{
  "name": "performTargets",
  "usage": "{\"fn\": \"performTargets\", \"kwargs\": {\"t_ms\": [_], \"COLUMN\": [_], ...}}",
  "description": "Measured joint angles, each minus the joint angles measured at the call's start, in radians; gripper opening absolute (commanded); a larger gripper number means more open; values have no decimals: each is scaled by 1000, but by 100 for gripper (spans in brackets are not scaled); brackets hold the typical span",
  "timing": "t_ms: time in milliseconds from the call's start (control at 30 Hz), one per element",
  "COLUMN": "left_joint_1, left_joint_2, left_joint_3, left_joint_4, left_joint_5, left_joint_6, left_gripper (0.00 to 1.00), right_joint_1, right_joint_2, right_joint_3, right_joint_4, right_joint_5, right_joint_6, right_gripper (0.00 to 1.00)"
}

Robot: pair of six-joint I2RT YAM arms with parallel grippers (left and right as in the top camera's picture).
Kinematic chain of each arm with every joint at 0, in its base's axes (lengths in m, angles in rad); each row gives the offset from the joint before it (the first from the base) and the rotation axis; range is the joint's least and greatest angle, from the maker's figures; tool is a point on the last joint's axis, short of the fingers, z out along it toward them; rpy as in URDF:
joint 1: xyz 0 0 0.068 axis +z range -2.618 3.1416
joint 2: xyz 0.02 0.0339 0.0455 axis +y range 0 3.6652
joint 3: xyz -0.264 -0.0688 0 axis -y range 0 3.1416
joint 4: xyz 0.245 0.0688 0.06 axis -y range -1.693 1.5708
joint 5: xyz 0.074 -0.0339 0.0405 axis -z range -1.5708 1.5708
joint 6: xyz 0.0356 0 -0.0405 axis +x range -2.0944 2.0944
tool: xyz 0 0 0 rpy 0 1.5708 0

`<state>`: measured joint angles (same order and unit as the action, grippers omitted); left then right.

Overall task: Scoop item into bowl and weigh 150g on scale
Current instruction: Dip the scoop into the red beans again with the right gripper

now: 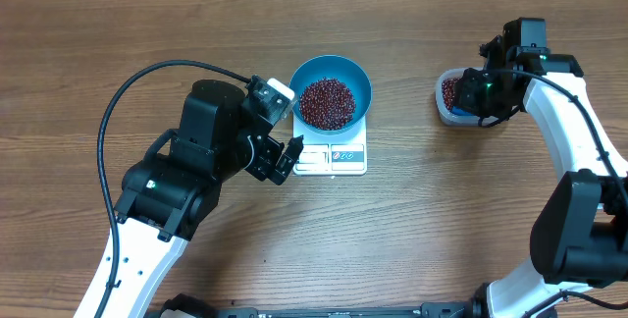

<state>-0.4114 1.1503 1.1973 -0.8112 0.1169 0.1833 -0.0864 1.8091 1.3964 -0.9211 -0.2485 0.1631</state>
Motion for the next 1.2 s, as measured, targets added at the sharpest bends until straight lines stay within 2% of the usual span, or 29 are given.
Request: {"fn": "performTargets", "kwargs": {"t_ms": [300,600,1200], "left_joint_1": [0,0,0], "left_joint_2": [0,0,0], "left_joint_3": [0,0,0], "left_joint_4": [0,0,0], "left_joint_5": [0,0,0], "left_joint_6": [0,0,0], "left_gripper": [100,100,100], "right_joint_1": [-38,-175,-277], "right_joint_2": [0,0,0], "right_joint_3": [0,0,0], "right_joint_4": [-1,-53,-71], "right_joint_5": [-43,-183,-369], "right_joint_6": [-7,-97,-111], "right_gripper": [4,4,4]}}
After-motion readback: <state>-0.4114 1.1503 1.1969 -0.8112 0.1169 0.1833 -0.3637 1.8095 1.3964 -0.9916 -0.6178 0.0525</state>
